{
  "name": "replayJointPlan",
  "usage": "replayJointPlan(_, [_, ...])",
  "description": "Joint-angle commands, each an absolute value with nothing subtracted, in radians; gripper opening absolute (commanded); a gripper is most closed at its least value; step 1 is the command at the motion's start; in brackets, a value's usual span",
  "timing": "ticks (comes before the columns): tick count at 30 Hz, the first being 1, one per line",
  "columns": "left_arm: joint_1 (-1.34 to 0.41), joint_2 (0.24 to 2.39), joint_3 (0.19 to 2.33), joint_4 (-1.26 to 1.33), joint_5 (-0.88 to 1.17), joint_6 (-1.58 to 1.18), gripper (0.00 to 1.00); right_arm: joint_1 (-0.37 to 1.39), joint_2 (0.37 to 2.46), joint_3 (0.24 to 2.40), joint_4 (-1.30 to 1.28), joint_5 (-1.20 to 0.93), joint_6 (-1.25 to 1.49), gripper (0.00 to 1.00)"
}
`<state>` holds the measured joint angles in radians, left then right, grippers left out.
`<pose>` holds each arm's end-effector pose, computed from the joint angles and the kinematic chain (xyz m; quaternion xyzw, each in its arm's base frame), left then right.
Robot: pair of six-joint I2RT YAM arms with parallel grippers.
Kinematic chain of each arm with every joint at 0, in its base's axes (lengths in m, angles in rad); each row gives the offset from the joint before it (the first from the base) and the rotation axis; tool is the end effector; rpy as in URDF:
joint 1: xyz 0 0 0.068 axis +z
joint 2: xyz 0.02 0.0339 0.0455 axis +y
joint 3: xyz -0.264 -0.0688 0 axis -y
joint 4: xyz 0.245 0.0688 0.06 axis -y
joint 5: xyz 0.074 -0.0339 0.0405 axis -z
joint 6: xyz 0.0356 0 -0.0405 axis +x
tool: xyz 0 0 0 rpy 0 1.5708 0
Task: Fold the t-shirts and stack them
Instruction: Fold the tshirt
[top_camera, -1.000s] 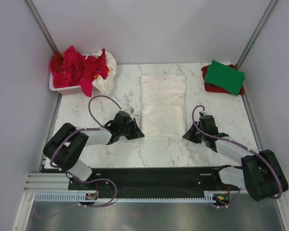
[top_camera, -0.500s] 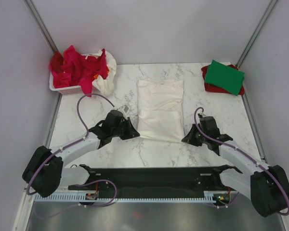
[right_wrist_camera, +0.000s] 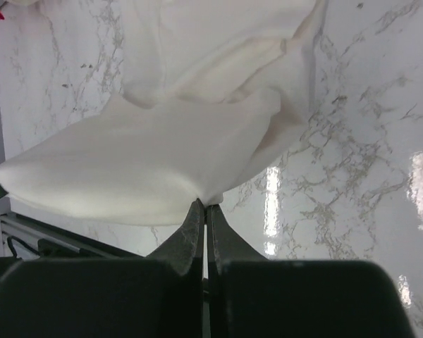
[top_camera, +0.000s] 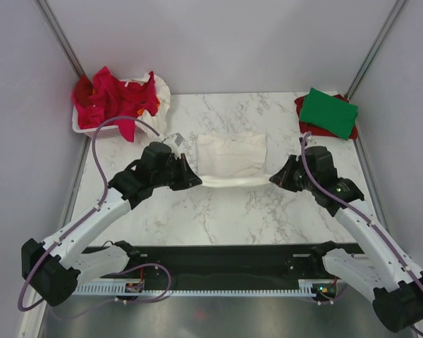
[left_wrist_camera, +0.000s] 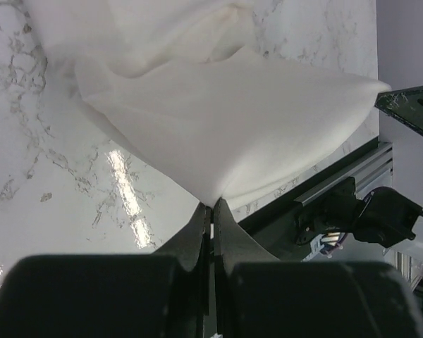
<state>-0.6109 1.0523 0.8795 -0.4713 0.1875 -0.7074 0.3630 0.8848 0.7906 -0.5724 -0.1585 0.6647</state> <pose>0.1829 -0.1362 0.2943 -0.0012 0.8916 -0.3387 0.3005 0.1739 0.0720 0.2870 0.1006 0.8917 0.2761 0.3442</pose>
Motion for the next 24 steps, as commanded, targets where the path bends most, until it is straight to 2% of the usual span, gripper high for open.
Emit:
replayJointPlan(1, [-0.597,1.126,1.015,-0.571,0.164,-0.6,0.02,0.362,0.986,0.912,-0.62,-0.025,0.606,0.0])
replayJointPlan(13, [-0.443,1.454,1.388,-0.594,0.235,-0.462,0.02,0.345,1.367,1.224,-0.542,0.064,0.515,0.0])
replayJointPlan(16, [-0.387,1.578,1.512,-0.597,0.268,-0.431,0.02,0.333,1.488,1.302,-0.52,0.094,0.518,0.0])
replayJointPlan(21, [-0.325,1.909,1.77,-0.601,0.365,-0.388,0.04,0.296,1.769,1.531,-0.538,0.141,0.534,0.0])
replayJointPlan(22, [-0.313,1.978,1.886,-0.61,0.373,-0.381,0.12,0.278,1.81,1.564,-0.545,0.141,0.538,0.06])
replayJointPlan(23, [-0.305,2.04,1.954,-0.641,0.417,-0.368,0.26,0.27,1.851,1.638,-0.549,0.155,0.543,0.16])
replayJointPlan(24, [-0.299,2.187,2.035,-0.672,0.432,-0.35,0.56,0.262,1.934,1.684,-0.583,0.17,0.551,0.28])
